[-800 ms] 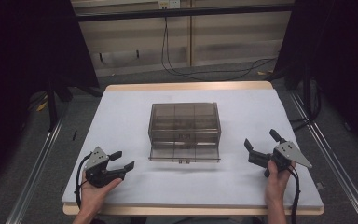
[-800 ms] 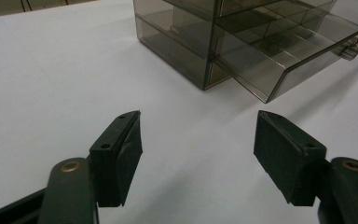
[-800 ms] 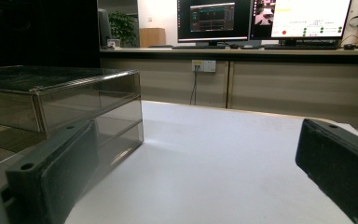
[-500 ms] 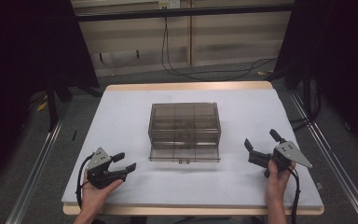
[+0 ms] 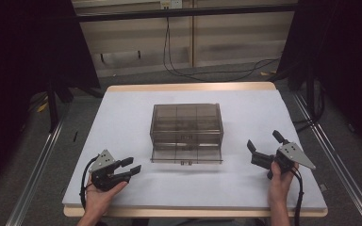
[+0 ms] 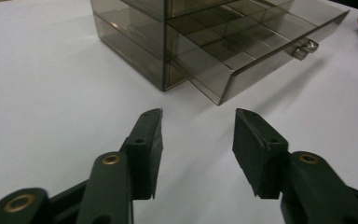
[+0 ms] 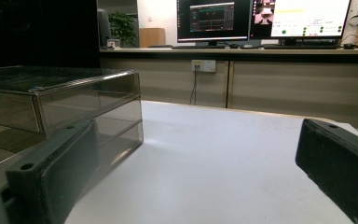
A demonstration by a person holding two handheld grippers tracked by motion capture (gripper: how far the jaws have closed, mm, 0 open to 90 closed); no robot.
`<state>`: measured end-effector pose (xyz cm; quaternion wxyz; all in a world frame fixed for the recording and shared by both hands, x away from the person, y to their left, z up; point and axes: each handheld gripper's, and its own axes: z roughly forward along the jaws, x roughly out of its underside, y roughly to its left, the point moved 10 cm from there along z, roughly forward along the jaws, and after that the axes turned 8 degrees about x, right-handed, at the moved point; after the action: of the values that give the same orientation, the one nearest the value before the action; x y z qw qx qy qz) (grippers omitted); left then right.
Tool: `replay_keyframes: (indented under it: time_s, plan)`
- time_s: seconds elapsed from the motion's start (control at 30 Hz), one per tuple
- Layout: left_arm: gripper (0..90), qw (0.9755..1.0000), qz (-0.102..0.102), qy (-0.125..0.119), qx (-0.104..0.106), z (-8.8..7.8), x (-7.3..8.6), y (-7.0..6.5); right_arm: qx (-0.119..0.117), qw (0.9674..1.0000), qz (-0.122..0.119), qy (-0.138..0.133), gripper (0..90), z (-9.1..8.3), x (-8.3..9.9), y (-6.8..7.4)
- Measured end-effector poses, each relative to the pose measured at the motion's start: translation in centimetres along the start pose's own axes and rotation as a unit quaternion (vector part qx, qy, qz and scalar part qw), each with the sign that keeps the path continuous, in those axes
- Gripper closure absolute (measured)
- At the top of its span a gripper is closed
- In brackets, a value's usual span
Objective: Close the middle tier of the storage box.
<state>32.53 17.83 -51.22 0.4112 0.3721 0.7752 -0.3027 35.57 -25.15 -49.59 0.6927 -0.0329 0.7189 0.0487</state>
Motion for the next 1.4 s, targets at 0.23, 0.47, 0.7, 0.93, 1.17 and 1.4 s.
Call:
replay_keyframes:
  time_s: [0.23, 0.47, 0.7, 0.93, 1.17, 1.4]
  plan:
    - [61.5, 0.9997, 0.011, 0.012, 0.019, 0.3, 0.0, -0.9, -0.002, 1.0000, 0.000, 0.001, 0.0, 0.0, 0.0, 0.0]
    - [67.8, 0.9991, 0.014, 0.013, 0.037, 0.5, -0.2, -1.7, 0.000, 1.0000, 0.000, 0.000, 0.0, 0.0, 0.0, 0.0]
    - [73.5, 0.9982, 0.019, 0.014, 0.054, 0.8, -0.5, -2.7, 0.000, 1.0000, 0.000, 0.001, 0.0, 0.0, 0.0, 0.0]
    - [81.3, 0.9968, 0.029, 0.018, 0.073, 1.0, -0.6, -3.8, -0.001, 1.0000, 0.002, 0.002, 0.0, 0.0, 0.0, 0.0]
    - [84.5, 0.9947, 0.046, 0.023, 0.089, 1.3, -0.7, -4.5, 0.001, 1.0000, 0.000, 0.001, 0.0, 0.0, 0.0, 0.0]
    - [89.7, 0.9935, 0.047, 0.035, 0.097, 1.6, -0.5, -5.1, 0.000, 1.0000, 0.001, 0.002, 0.0, 0.0, 0.0, 0.0]
